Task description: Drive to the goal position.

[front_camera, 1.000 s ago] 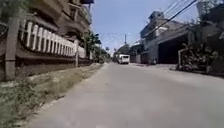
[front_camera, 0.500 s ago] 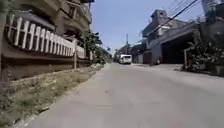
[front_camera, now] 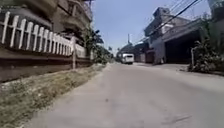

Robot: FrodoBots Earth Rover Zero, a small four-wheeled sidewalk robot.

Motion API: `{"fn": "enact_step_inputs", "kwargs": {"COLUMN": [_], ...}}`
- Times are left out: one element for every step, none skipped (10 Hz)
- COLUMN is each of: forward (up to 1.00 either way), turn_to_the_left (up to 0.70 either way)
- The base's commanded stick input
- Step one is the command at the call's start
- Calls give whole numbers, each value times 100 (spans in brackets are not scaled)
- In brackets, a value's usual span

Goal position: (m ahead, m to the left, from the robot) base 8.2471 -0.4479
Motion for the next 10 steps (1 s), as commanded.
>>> {"fn": "enact_step_inputs", "kwargs": {"forward": [100, 100, 100, 100, 100, 100, 100, 100, 100, 100], "turn_to_the_left": [0, 0, 0, 0, 0, 0, 0, 0, 0, 0]}}
